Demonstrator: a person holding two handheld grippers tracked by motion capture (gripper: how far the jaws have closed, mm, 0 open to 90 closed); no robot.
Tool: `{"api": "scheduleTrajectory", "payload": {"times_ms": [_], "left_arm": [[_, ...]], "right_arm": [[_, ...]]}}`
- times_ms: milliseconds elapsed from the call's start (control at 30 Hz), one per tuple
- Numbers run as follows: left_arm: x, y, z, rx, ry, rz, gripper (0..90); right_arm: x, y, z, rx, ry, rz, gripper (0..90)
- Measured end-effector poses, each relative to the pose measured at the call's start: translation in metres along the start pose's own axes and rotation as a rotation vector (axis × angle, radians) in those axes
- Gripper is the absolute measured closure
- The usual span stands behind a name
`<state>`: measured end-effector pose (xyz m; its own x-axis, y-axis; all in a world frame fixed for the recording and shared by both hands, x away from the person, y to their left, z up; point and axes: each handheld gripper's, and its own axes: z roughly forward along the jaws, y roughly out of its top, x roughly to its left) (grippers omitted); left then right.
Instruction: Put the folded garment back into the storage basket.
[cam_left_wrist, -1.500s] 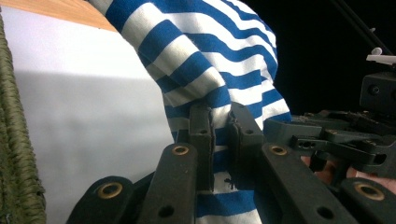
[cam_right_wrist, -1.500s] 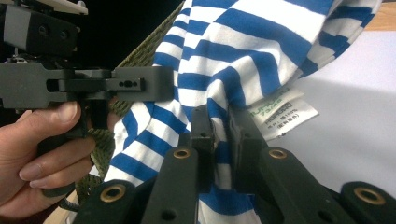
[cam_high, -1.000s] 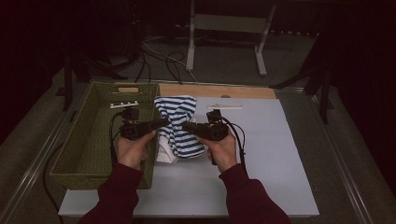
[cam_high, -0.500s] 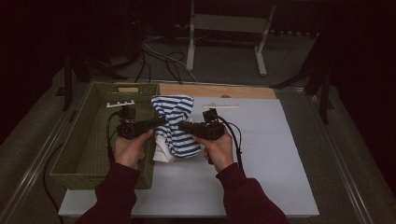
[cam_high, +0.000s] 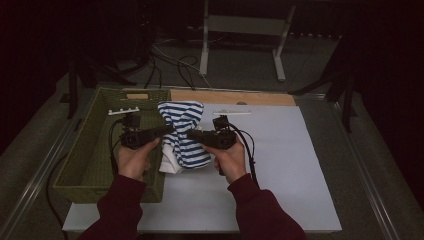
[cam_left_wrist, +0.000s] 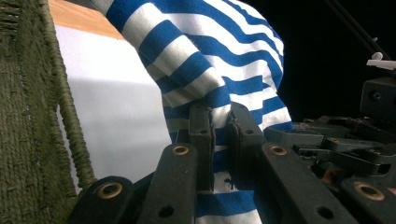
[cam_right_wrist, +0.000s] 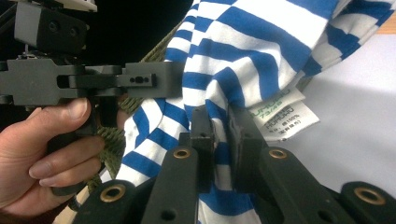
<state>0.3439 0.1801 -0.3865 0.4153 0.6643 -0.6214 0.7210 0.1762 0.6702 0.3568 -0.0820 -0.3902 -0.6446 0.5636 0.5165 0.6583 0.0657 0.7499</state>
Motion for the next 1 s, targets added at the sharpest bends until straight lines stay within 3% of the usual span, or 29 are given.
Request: {"api": "scheduleTrajectory", "payload": {"times_ms": [1000], "left_arm": [[0.012, 0.007, -0.019, -0.011, 0.019, -0.010, 82.0]], "right_arm": [[0.013, 0.009, 0.020, 0.020, 0.025, -0.001, 82.2]]}}
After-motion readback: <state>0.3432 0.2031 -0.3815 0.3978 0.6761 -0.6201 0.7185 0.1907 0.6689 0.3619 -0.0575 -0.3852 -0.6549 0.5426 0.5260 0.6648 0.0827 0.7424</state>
